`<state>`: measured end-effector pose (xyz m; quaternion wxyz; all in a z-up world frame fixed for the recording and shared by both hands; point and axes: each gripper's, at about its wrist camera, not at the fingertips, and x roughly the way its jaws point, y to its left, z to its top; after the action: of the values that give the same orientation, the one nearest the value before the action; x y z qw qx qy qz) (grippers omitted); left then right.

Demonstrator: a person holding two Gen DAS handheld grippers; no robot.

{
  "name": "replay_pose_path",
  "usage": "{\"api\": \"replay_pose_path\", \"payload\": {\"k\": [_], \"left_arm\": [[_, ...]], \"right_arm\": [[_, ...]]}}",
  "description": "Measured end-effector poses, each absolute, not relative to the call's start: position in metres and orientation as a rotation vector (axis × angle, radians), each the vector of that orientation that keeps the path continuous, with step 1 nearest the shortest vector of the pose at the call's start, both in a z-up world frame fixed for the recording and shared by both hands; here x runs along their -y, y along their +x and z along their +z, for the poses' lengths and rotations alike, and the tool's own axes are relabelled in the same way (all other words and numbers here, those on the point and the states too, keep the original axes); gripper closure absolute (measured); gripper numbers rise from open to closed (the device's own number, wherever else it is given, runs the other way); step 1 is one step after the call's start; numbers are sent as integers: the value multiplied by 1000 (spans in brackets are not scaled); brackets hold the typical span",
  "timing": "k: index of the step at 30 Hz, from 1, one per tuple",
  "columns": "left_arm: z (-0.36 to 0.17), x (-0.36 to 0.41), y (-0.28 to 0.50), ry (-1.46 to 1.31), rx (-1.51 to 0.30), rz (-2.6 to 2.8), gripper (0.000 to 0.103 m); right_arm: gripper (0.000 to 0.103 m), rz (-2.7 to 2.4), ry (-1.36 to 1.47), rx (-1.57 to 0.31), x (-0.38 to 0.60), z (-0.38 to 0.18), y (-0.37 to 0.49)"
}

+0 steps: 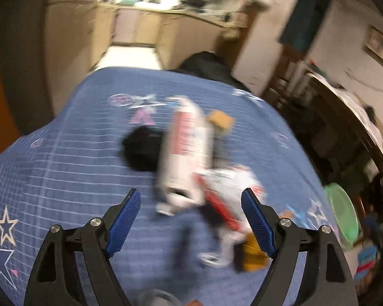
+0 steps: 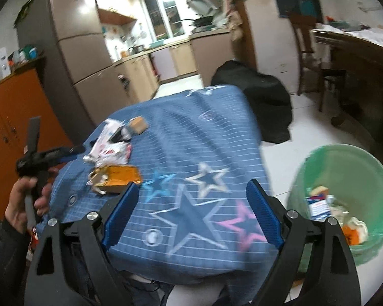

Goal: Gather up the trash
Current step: 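Grasp the white medicine box with the left gripper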

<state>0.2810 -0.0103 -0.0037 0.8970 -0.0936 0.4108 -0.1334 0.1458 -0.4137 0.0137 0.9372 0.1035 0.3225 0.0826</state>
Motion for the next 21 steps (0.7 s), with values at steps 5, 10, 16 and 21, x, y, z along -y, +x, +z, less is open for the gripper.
{"api": "replay_pose_path", "payload": {"k": [5,10,16,21], "left_arm": [[-21,2,308,-205,-923,-319,22],[-32,17,324,-194,-950,-347,30],[-40,34,341,-193,-950,-331,55],[-39,37,336,-157,-903,-331,74]], "right_arm": [[20,209,186,-683,387,12,151],[19,202,188,-710,387,5,153],[19,209,185,-738,375,-1,165],[19,241,178,-759,359,-6,176]]}}
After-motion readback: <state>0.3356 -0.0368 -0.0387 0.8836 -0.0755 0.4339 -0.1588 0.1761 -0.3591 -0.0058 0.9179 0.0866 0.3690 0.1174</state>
